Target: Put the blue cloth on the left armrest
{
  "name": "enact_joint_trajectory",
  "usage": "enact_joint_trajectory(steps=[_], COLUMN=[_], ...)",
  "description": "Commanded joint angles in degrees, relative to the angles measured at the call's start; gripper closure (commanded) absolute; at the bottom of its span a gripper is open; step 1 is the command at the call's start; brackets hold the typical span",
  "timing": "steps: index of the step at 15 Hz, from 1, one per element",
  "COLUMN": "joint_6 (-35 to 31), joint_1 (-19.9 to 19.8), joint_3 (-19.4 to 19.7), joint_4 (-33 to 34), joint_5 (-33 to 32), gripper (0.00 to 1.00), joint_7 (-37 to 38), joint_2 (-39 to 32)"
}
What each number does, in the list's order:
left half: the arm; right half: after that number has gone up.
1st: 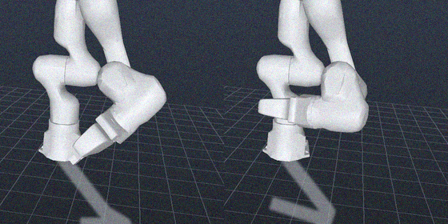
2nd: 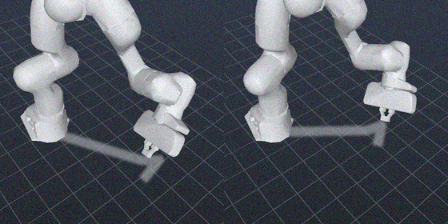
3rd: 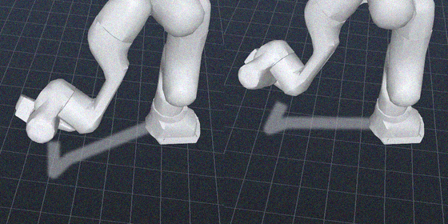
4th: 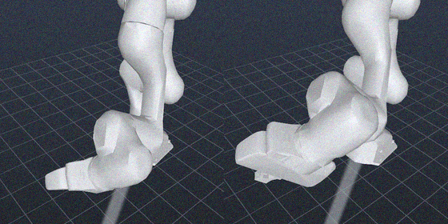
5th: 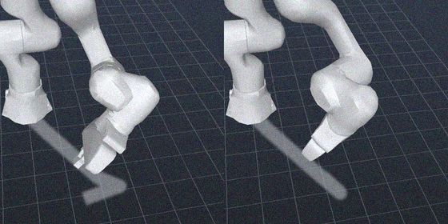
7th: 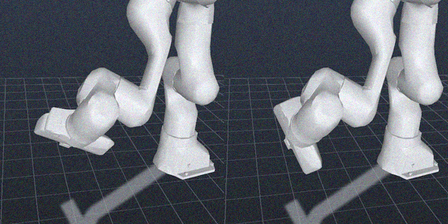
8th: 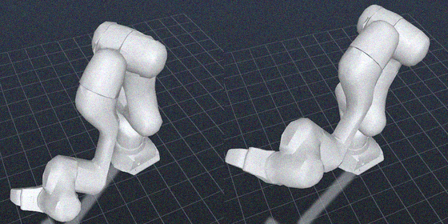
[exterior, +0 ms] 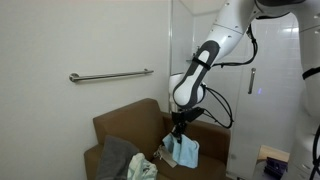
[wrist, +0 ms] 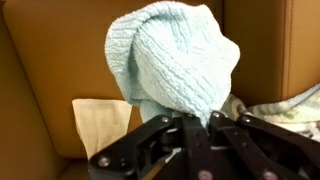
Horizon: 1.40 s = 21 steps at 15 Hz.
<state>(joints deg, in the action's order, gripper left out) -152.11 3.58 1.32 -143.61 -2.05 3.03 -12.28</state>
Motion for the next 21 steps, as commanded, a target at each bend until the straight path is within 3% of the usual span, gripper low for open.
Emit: enact_joint_trajectory(steps=[1, 3, 6, 10, 11, 12, 15, 18, 21], joint_6=[-7.1, -8.1, -5.9, -2.5, -0.9, 0.0, 4.0, 5.9, 5.1], joint_1=[4.7, 8.1, 8.4, 13.8, 14.4, 10.2, 6.2, 3.6, 4.5], joint_3=[1.9, 3.9, -0.8, -5.5, -6.9, -13.0, -18.4, -19.9, -17.6], joint_4=[-13.7, -16.5, -18.6, -13.1, -10.8, -7.9, 0.0, 6.5, 11.2], joint_5=[-13.8, -23.8, -34.8, -30.9, -31.2, -27.3, -27.8, -29.6, -28.3], gripper=[0.99, 0.99, 0.99, 0.99, 0.99, 0.99, 0.99, 0.99, 0.99], joint_7=[9.3, 16.9, 25.9, 25.2, 25.6, 22.8, 24.8, 25.0, 22.6], joint_2=[12.9, 18.3, 27.9, 32.6, 32.1, 30.6, 25.4, 17.4, 8.7])
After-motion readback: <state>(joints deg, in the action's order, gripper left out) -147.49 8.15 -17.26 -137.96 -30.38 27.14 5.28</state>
